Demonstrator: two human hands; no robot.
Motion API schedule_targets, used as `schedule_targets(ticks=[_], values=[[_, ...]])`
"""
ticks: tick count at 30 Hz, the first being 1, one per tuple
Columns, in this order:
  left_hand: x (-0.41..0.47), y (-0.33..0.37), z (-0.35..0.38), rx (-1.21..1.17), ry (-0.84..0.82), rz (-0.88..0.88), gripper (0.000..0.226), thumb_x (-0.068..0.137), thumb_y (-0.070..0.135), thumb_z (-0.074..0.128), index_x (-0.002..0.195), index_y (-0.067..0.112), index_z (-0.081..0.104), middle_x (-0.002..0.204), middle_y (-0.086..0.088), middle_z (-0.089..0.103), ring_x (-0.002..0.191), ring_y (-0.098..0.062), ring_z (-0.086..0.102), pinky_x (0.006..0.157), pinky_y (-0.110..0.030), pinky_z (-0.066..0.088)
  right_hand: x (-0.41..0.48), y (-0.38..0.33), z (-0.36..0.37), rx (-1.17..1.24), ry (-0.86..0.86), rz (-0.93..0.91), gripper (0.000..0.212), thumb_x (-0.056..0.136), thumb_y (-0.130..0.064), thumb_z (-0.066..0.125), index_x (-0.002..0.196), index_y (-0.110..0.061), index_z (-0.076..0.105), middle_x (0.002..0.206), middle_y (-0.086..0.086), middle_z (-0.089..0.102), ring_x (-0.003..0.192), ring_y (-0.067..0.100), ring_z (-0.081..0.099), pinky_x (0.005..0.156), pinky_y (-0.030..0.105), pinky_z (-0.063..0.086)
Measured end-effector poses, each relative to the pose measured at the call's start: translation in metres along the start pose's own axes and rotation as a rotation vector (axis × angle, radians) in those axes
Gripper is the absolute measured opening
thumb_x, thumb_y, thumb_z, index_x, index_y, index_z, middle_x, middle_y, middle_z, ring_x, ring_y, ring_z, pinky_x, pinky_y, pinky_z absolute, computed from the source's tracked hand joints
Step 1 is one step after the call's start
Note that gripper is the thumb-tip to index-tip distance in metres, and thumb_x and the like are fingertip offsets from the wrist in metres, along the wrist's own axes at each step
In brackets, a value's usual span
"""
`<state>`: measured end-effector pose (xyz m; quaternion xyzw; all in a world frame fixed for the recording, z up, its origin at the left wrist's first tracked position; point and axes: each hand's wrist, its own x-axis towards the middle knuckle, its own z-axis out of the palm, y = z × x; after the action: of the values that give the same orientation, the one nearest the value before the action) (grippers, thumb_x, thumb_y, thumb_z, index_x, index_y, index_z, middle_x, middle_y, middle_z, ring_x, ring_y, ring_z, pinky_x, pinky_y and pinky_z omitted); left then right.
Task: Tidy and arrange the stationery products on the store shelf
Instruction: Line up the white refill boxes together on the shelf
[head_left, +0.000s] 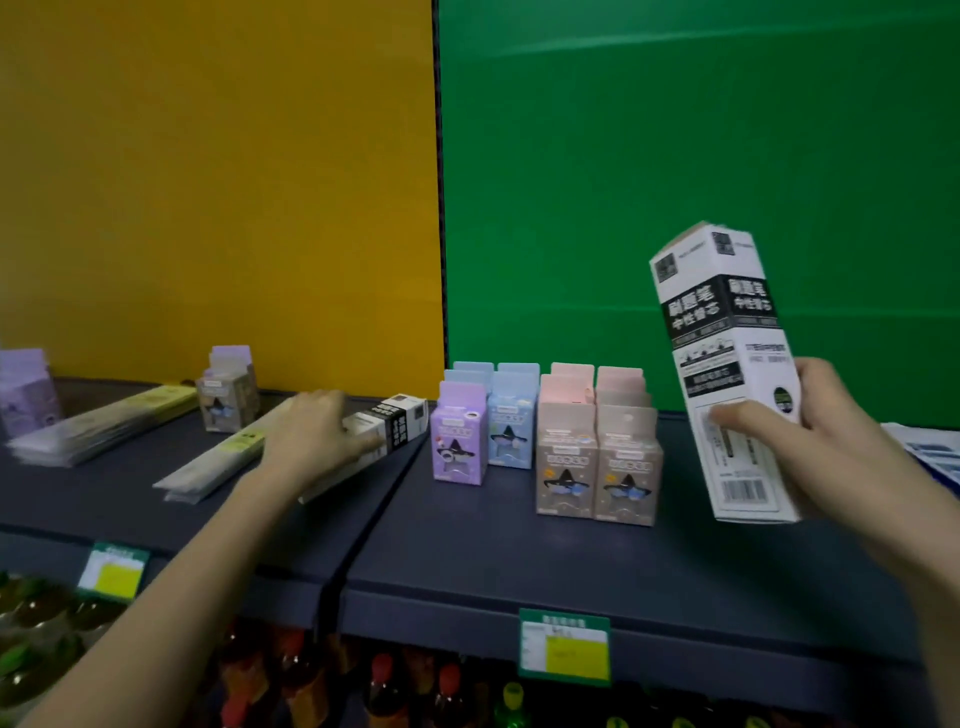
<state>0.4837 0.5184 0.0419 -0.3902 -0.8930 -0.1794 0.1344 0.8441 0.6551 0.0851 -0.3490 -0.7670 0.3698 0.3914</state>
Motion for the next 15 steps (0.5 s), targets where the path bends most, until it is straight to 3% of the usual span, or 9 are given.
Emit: schedule_targets(ticks=[3, 6, 10, 12, 15], values=[[0.024, -0.010, 0.008, 0.109, -0.242, -0.011, 0.053, 0.063, 0.066, 0.062, 0.078, 0.016, 0.056, 0.070, -0.003, 0.061, 0.073, -0.021, 0.056, 0.063, -0.032, 0.045, -0.008, -0.015, 0.029, 0.011, -0.029, 0.005, 0.035, 0.074, -0.041, 0.061, 0.102, -0.036, 0.042, 0.104, -0.014, 0.062, 0.096, 0.015, 0.062, 0.088, 0.049, 0.050], [0.028, -0.013, 0.013, 0.011, -0.354, -0.052, 0.040, 0.070, 0.052, 0.067, 0.072, 0.014, 0.054, 0.059, 0.004, 0.055, 0.066, -0.018, 0.054, 0.051, -0.028, 0.037, -0.016, -0.024, 0.055, 0.025, -0.057, 0.022, 0.034, 0.073, -0.041, 0.062, 0.101, -0.038, 0.042, 0.103, -0.016, 0.062, 0.097, 0.013, 0.062, 0.088, 0.046, 0.050], [0.017, -0.014, 0.003, -0.062, -0.199, -0.003, 0.047, 0.072, 0.043, 0.068, 0.095, 0.008, 0.047, 0.079, -0.005, 0.058, 0.082, -0.028, 0.058, 0.059, -0.032, 0.039, -0.019, -0.033, 0.081, 0.002, -0.085, 0.020, 0.047, 0.073, -0.039, 0.063, 0.113, -0.033, 0.040, 0.105, -0.017, 0.061, 0.099, 0.012, 0.061, 0.089, 0.044, 0.049], [0.004, -0.015, -0.010, -0.164, -0.077, 0.017, 0.046, 0.076, 0.037, 0.067, 0.096, 0.009, 0.037, 0.090, -0.010, 0.054, 0.091, -0.035, 0.057, 0.062, -0.035, 0.037, -0.019, -0.038, 0.091, 0.017, -0.099, -0.003, 0.046, 0.075, -0.037, 0.064, 0.113, -0.034, 0.039, 0.105, -0.017, 0.061, 0.099, 0.011, 0.060, 0.087, 0.042, 0.049], [-0.018, -0.020, -0.033, -0.381, 0.008, 0.041, 0.045, 0.076, 0.028, 0.068, 0.096, 0.007, 0.033, 0.099, -0.014, 0.057, 0.094, -0.038, 0.057, 0.067, -0.038, 0.041, -0.018, -0.048, 0.111, 0.071, -0.117, -0.062, 0.048, 0.073, -0.039, 0.066, 0.112, -0.033, 0.040, 0.099, -0.022, 0.058, 0.094, -0.007, 0.056, 0.082, 0.034, 0.048]])
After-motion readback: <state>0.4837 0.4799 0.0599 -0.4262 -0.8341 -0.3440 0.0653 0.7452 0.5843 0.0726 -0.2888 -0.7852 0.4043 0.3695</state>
